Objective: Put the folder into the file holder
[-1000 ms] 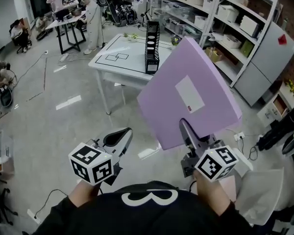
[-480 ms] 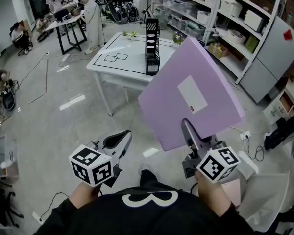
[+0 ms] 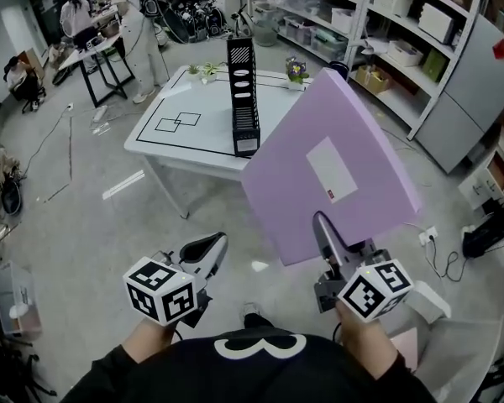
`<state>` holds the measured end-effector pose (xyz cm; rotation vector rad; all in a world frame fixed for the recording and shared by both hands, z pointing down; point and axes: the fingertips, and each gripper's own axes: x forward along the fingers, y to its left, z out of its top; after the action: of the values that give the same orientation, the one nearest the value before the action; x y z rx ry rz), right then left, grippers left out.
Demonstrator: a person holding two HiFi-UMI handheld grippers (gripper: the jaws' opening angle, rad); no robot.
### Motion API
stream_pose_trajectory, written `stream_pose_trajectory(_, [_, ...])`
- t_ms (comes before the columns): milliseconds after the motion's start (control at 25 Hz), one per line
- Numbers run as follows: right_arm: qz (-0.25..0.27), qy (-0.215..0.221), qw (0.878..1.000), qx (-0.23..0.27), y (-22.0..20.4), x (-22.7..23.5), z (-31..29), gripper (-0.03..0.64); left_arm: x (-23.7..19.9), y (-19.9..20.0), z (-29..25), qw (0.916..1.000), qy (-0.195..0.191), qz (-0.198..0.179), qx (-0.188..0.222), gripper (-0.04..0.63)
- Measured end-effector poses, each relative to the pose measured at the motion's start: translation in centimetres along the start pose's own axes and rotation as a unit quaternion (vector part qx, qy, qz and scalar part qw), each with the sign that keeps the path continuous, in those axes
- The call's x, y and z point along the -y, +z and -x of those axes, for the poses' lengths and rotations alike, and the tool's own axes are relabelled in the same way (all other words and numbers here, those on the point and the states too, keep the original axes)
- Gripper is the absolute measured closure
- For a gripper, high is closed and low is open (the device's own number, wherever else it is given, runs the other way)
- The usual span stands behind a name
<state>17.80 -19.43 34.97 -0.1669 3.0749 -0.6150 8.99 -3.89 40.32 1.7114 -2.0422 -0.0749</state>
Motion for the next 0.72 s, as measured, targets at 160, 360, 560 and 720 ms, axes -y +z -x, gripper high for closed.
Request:
stream_pose_trajectory(160, [-0.002,-0.002,1.000,-0.009,0.4,2.8,-3.6,0.477,-2.5,1.6,-4.0,0.9999,0.001,0.005,-0.013,0.590])
stream_pose_trajectory(360, [0.001,-0.003,1.000,-0.011,1.6,5.1,-7.3,0.477,-4.8,4.1,-7.3,0.9999,-0.001,0.000,-0.011,0.589])
stream_pose_trajectory(560, [0.015,-0.010,1.000,0.001,3.0,5.8,-9.7,0.477,-6.5,5.9,-9.0,0.9999,-0.009,-0.008,-0.002,0.590])
stream_pose_trajectory(720, [0.032,-0.018,0.999,0.007,4.0,5.8,-11.4,0.477,-7.9,7.0,-9.6,0.9997,-0.019,-0.010,0.007,0.591])
